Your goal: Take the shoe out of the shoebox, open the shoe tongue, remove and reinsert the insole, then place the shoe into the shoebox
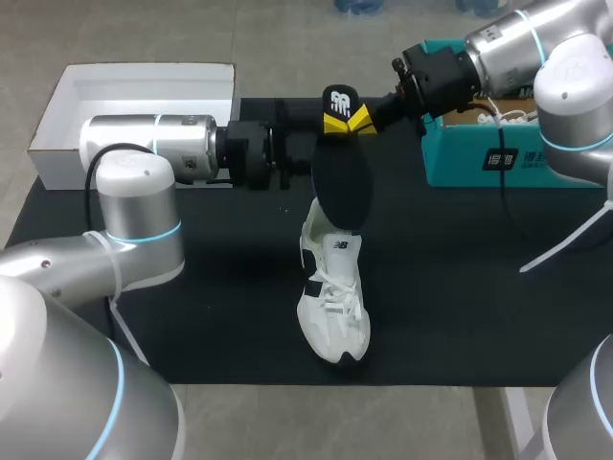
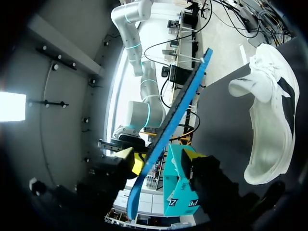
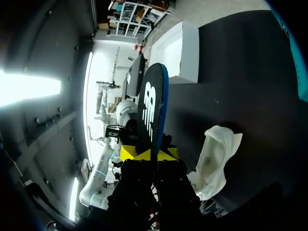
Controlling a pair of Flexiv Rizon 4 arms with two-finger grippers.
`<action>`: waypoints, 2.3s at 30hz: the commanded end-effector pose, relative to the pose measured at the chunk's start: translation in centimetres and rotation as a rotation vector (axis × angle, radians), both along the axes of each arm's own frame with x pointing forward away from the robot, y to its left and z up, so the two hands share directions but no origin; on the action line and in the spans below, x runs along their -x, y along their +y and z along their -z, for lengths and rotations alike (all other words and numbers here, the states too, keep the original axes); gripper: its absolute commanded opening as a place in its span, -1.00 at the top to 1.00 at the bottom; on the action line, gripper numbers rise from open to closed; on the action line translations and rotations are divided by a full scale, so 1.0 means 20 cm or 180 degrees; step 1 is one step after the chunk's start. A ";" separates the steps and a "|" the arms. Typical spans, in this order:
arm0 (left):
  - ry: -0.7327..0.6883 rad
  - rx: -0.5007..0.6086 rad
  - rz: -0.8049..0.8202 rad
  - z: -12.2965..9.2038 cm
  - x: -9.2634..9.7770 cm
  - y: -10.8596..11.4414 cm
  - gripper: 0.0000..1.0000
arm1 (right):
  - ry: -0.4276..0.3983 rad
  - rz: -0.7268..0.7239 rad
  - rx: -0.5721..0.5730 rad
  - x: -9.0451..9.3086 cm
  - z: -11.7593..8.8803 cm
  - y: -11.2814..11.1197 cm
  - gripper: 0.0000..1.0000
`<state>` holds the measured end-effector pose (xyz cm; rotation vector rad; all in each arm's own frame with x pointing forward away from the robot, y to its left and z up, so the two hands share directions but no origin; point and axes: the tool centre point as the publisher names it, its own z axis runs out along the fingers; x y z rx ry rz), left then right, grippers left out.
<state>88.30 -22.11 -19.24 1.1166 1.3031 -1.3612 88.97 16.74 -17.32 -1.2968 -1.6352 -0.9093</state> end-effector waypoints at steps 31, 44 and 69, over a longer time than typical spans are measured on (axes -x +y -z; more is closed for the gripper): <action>0.0075 -0.0148 -0.0033 0.03 -0.05 0.05 1.00 | -0.0980 0.0351 0.1323 0.17 -0.32 -0.24 -1.00; 0.0155 -0.0209 0.0007 0.07 -0.05 0.03 1.00 | -0.1405 -0.0082 0.2966 0.29 -0.62 -0.19 -1.00; 0.0099 -0.0358 -0.0187 0.10 -0.01 0.02 1.00 | -0.1286 -0.0310 0.3408 0.37 -0.75 -0.21 -1.00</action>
